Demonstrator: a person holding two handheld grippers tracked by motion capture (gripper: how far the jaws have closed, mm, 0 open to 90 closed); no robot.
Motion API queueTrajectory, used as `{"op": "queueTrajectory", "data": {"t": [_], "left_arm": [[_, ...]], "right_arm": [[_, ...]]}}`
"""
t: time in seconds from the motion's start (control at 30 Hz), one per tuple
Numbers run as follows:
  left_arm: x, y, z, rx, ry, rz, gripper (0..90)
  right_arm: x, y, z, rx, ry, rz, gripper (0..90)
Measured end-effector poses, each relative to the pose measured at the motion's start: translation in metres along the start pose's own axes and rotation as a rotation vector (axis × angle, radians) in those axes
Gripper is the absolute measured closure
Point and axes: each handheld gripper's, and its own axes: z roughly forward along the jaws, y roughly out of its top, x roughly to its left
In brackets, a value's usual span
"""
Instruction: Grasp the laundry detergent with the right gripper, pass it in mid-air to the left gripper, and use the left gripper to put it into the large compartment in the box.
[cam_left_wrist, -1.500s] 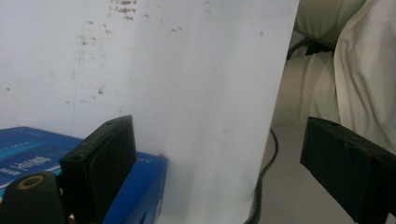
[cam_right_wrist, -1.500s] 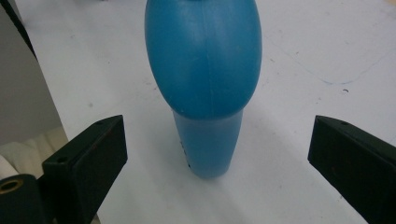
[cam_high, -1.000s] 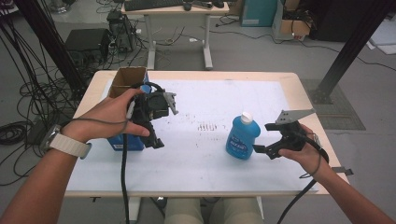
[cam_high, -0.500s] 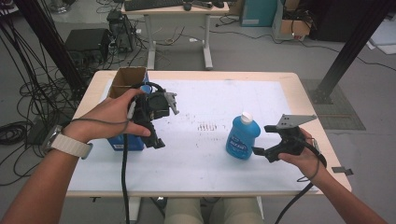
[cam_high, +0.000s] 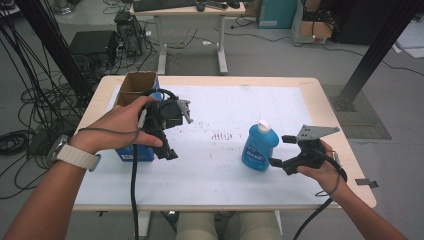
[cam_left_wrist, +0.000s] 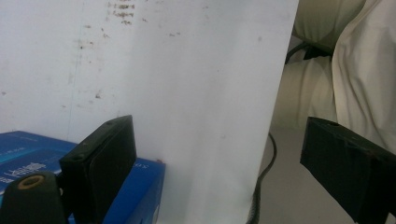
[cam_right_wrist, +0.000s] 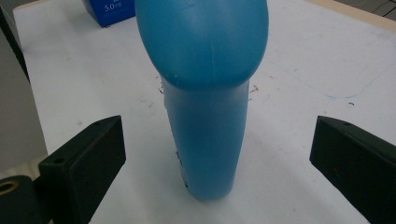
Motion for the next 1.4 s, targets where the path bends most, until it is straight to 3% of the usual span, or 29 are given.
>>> {"op": "queueTrajectory", "data": {"t": [1.4], "left_arm": [[0.0007, -0.0029, -0.0015, -0.002, 0.005, -0.008, 10.9]], "right_arm": [[-0.0003, 0.0026, 0.001, 0.0, 0.01, -0.007, 4.7]]}}
